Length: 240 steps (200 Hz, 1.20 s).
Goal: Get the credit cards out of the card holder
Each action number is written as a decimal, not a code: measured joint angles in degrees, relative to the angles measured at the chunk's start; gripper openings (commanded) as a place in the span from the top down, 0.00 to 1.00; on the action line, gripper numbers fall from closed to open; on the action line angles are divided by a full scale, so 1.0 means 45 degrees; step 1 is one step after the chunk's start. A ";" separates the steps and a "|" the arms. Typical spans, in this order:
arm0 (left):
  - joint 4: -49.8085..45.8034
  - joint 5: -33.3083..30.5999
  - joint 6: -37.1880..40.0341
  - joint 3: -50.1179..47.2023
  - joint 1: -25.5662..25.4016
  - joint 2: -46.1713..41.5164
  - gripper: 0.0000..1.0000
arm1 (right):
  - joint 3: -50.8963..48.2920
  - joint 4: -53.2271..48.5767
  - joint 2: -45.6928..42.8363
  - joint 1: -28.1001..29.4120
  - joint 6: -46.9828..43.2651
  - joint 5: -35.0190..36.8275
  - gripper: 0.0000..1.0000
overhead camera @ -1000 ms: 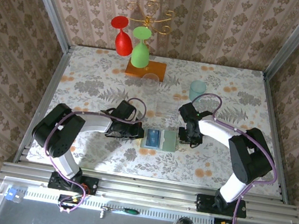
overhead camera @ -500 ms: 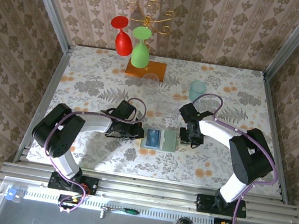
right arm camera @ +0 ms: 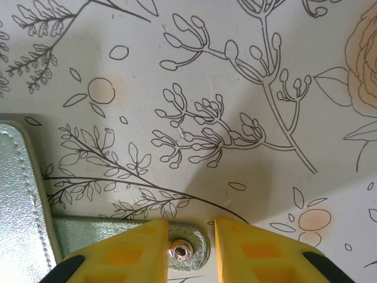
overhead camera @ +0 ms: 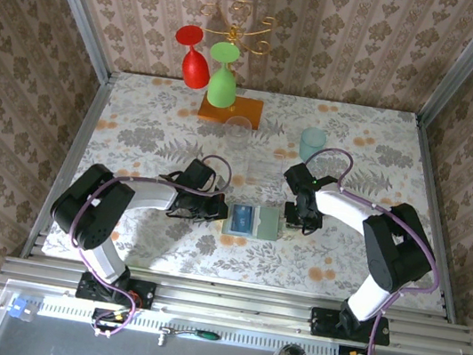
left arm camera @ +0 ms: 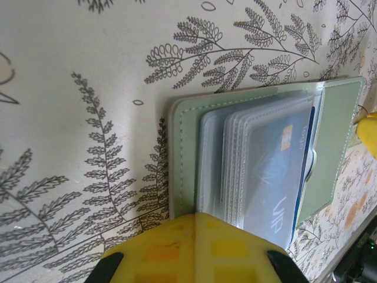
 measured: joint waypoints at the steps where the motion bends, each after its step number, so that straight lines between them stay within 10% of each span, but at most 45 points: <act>1: 0.0000 0.0000 0.0000 0.0000 0.0000 0.0000 1.00 | 0.0000 0.0000 0.0000 0.0000 0.0000 0.0000 0.74; 240: -0.1831 0.0034 -0.0335 0.0782 -0.0296 -0.0112 0.99 | 0.0763 -0.1549 -0.0165 -0.0233 -0.0058 -0.0087 0.67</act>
